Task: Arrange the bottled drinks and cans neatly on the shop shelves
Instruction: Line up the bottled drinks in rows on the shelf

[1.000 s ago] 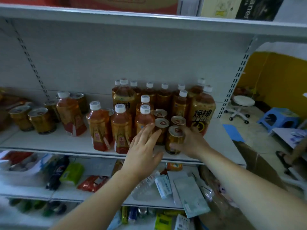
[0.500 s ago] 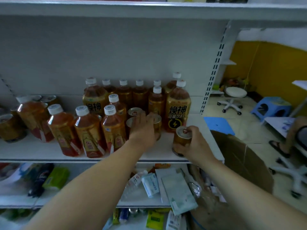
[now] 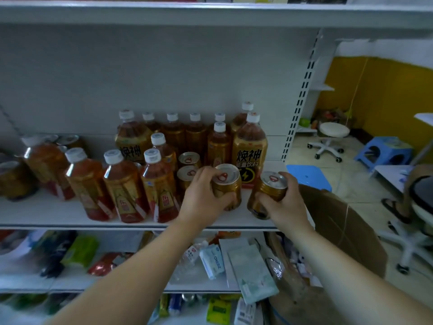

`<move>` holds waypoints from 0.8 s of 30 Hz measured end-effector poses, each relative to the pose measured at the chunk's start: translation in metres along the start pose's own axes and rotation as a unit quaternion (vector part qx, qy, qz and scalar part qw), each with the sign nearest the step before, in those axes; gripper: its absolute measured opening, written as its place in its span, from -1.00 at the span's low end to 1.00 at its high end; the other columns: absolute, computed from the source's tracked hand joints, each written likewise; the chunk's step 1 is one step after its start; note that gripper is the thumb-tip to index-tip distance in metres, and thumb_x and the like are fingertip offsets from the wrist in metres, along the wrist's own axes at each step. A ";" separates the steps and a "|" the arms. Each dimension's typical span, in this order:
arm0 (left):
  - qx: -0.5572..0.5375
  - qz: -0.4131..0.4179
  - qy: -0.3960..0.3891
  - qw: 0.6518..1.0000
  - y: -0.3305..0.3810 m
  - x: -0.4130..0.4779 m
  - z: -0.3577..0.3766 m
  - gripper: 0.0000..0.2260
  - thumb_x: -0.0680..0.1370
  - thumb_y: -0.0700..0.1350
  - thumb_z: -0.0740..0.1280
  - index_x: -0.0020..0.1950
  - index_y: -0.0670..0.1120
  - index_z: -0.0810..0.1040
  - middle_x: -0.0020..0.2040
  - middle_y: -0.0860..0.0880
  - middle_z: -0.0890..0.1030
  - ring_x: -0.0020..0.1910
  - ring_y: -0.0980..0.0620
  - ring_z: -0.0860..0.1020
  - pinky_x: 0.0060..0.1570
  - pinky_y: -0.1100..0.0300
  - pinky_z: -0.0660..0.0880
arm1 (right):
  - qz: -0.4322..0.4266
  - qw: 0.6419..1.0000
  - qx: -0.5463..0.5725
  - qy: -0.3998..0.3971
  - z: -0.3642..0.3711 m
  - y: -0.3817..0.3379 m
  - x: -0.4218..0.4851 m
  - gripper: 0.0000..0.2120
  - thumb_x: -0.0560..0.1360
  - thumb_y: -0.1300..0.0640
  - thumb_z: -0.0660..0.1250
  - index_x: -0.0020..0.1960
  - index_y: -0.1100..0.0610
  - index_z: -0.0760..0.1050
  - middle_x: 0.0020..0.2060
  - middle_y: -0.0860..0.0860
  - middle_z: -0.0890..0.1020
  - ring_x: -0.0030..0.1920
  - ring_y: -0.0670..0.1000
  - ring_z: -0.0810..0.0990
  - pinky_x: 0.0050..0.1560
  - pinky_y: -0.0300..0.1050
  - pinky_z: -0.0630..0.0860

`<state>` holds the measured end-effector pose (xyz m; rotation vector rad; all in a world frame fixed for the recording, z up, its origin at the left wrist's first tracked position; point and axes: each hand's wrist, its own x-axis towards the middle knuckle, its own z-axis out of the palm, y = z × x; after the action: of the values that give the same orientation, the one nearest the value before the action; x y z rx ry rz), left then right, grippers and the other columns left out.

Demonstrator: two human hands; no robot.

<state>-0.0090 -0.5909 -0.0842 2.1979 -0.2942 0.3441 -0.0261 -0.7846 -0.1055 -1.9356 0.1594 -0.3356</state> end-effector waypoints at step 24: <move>-0.121 -0.199 0.165 0.958 -0.198 -0.121 -0.382 -0.61 0.40 -0.23 0.48 0.08 0.08 0.40 -0.05 0.16 0.49 -0.08 0.19 0.50 -0.26 0.34 0.42 | -0.135 0.967 0.040 -0.213 0.351 -0.219 -0.130 -0.32 0.32 -0.05 0.52 0.33 -0.14 0.25 0.08 -0.22 0.46 0.15 -0.10 0.48 0.14 -0.15 0.43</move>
<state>-0.1108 -0.1573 -0.0481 1.8631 0.2758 0.4152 -0.0519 -0.3555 -0.0465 -1.9051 -0.3973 -0.0958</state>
